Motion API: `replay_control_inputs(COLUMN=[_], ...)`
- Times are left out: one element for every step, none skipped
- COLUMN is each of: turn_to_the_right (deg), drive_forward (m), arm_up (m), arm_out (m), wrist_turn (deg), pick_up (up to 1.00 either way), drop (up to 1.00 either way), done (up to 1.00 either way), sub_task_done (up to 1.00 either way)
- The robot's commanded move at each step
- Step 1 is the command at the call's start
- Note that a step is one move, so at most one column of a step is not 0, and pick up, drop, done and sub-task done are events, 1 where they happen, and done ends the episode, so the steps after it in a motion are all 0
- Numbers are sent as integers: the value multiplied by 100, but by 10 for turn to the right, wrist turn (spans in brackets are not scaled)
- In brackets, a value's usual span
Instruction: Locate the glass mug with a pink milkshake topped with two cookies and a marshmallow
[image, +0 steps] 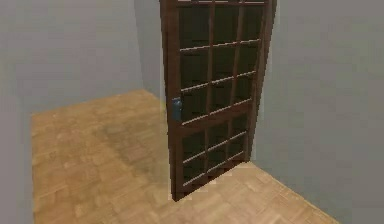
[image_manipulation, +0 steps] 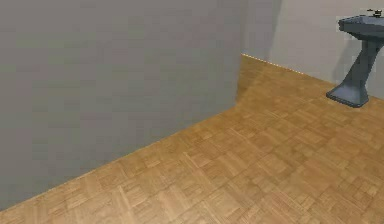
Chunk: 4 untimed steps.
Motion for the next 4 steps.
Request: replay_control_inputs(turn_to_the_right=[-240, 0, -120, 0], drive_forward=[0, 100, 0, 20], arm_up=[0, 0, 0, 0], arm_out=[0, 0, 0, 0], wrist_turn=[0, 0, 0, 0], pick_up=[0, 0, 0, 0], drop=[0, 0, 0, 0], done=[0, 0, 0, 0], sub_task_done=[0, 0, 0, 0])
